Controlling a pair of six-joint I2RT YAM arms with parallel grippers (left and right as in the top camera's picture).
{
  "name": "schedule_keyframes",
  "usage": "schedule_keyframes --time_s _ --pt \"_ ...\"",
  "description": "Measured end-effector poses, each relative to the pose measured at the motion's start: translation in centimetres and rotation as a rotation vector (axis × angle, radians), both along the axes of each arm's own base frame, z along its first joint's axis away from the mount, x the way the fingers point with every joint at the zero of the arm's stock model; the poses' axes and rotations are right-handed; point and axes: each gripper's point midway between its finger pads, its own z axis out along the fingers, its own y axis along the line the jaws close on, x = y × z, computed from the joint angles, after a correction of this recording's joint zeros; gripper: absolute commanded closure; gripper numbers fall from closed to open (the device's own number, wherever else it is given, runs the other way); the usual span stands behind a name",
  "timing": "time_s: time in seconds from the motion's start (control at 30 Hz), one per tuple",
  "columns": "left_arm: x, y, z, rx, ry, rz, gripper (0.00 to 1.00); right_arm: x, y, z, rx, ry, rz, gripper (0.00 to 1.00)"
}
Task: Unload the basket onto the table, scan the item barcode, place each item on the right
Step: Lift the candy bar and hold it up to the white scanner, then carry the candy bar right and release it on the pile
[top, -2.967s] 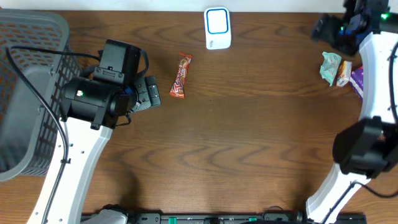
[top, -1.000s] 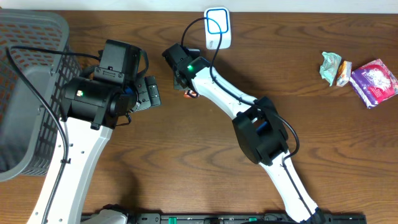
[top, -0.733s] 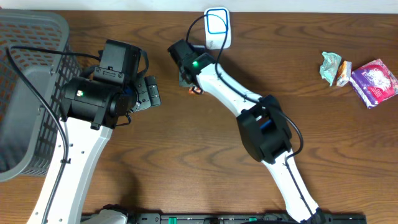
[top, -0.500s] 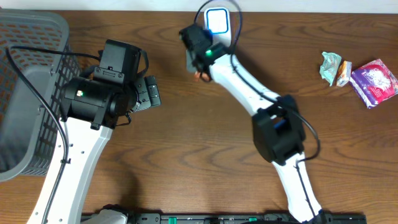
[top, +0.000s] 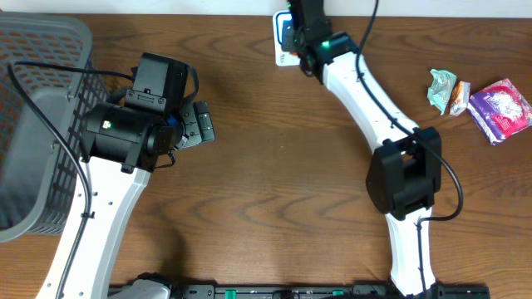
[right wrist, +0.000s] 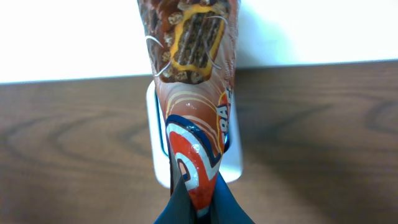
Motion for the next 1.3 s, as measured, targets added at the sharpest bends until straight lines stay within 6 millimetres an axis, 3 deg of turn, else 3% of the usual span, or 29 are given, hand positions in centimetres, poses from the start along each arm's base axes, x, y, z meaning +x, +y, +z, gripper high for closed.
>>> schedule_keyframes --time_s 0.23,0.33,0.53,0.63,0.73,0.8,0.93,1.17,1.23,1.3 --pt "0.0 0.0 0.0 0.000 0.000 0.000 0.02 1.9 -1.0 0.7 0.018 -0.071 -0.017 0.99" --pt "0.0 0.0 0.0 0.000 0.000 0.000 0.02 2.3 -0.7 -0.2 0.018 -0.075 -0.014 0.99" --pt "0.0 0.0 0.0 0.000 0.000 0.000 0.02 2.3 -0.6 -3.8 -0.012 -0.012 -0.013 0.99" --pt "0.0 0.0 0.0 0.000 0.000 0.000 0.02 2.1 -1.3 -4.5 -0.035 0.008 -0.033 0.99" --pt "0.0 0.0 0.0 0.000 0.000 0.000 0.02 1.9 -3.2 -5.0 -0.079 0.035 -0.082 0.99" --pt "0.0 0.0 0.0 0.000 0.000 0.000 0.02 1.5 -5.3 -5.6 -0.120 0.071 -0.127 0.99" --pt "0.0 0.0 0.0 0.000 0.000 0.000 0.02 -0.2 -12.0 -7.2 -0.234 0.196 -0.252 0.99" --pt "0.0 0.0 0.0 0.000 0.000 0.000 0.02 -4.9 -27.4 -8.4 -0.408 0.430 -0.524 0.99" --pt "0.0 0.0 0.0 0.000 0.000 0.000 0.02 -6.1 -30.4 -8.7 -0.422 0.480 -0.566 0.99" --pt "0.0 0.0 0.0 0.000 0.000 0.000 0.02 -7.7 -33.8 -9.0 -0.427 0.545 -0.600 0.92"
